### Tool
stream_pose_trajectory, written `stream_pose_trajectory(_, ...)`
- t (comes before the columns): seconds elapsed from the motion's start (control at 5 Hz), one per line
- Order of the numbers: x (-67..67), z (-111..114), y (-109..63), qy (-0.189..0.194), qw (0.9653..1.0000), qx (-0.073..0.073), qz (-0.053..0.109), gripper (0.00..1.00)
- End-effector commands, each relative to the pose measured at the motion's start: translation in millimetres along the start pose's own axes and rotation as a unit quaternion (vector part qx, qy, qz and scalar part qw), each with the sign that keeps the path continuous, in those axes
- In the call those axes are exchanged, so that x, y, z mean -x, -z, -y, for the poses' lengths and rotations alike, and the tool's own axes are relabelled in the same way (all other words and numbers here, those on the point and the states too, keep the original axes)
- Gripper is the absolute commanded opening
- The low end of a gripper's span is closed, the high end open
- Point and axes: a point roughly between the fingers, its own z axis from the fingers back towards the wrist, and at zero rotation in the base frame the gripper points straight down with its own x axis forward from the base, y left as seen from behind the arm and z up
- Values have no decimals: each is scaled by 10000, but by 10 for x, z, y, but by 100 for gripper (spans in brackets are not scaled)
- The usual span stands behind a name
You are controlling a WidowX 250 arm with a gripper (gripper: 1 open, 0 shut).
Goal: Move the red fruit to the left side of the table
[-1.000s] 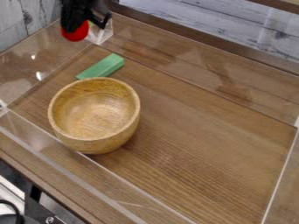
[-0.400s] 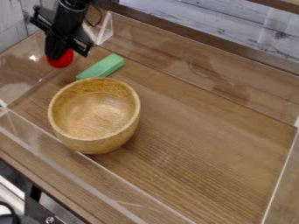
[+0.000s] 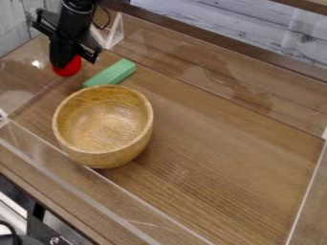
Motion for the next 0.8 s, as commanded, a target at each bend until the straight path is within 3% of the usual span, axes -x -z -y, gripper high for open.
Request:
stream_pose_trajectory(0.0, -92, -200, -211, -135, 9996, -17, 266, 0)
stream_pose_trajectory(0.4, -70, -249, -302, -264, 9995, 85, 145, 0)
stream_pose_trajectory(0.6, -127, -204, -267, 30, 9996, 155, 244, 0)
